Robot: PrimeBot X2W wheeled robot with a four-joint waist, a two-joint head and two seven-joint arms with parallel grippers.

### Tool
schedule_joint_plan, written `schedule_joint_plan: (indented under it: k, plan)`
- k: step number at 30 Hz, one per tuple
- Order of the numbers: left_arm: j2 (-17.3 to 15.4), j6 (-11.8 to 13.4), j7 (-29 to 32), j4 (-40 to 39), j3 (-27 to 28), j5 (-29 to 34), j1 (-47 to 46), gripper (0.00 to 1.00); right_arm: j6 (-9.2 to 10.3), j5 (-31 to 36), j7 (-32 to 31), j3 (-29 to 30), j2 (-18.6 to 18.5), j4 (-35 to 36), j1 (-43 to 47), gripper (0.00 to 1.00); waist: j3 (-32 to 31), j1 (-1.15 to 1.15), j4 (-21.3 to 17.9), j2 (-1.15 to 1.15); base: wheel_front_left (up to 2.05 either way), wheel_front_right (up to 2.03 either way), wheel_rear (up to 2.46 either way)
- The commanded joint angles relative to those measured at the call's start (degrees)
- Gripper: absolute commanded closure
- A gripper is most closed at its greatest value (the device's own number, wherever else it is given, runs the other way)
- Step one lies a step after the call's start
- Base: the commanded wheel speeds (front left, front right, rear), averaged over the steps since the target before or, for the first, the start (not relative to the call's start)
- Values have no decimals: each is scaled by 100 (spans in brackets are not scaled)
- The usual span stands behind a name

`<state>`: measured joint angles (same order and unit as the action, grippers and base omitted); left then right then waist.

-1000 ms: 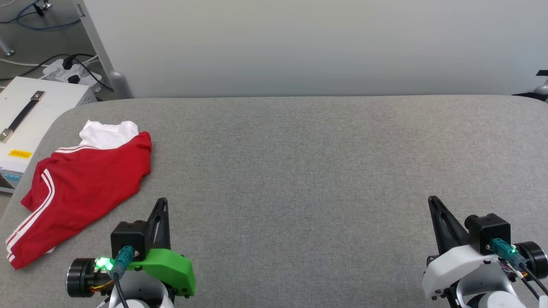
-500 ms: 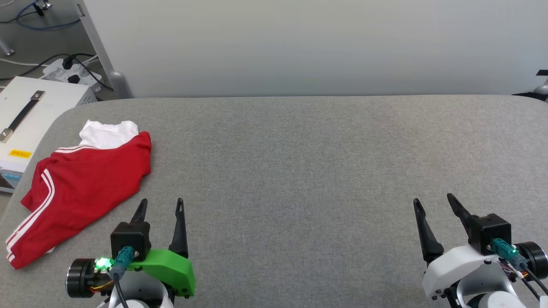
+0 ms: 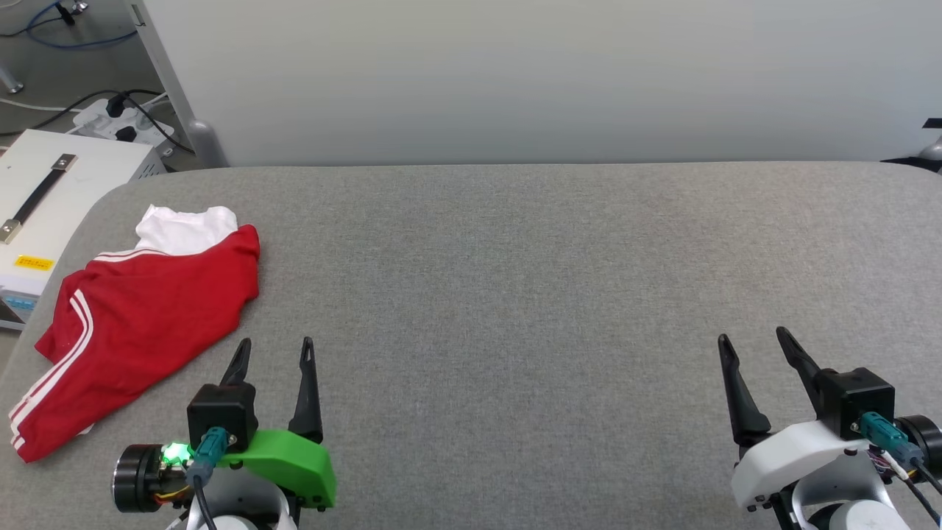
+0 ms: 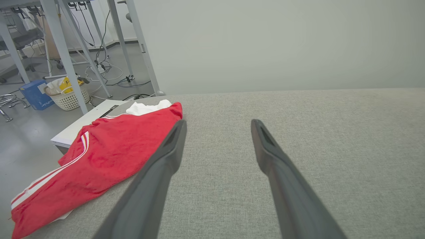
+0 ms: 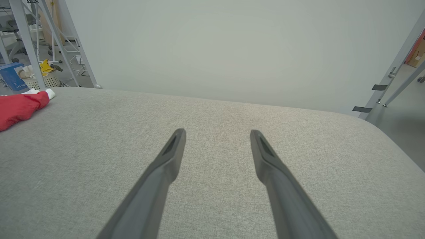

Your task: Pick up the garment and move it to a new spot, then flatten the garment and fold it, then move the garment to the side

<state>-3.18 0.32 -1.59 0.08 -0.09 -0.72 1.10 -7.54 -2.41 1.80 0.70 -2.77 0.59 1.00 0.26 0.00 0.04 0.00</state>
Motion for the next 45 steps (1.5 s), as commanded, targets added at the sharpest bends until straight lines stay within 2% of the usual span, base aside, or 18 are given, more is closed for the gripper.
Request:
schedule_joint_plan:
  k: [1, 45]
  plan:
    - [6, 45, -65, -15, -16, -42, -30, 0, 1, -74, 62, 22, -3, 52, 17, 0, 4, 0, 1, 0, 0, 0, 0]
    - [16, 37, -615, 50, -130, -183, -53, 0, 3, -491, 604, 64, -6, 350, 214, 0, 82, 0, 87, 0, 0, 0, 0]
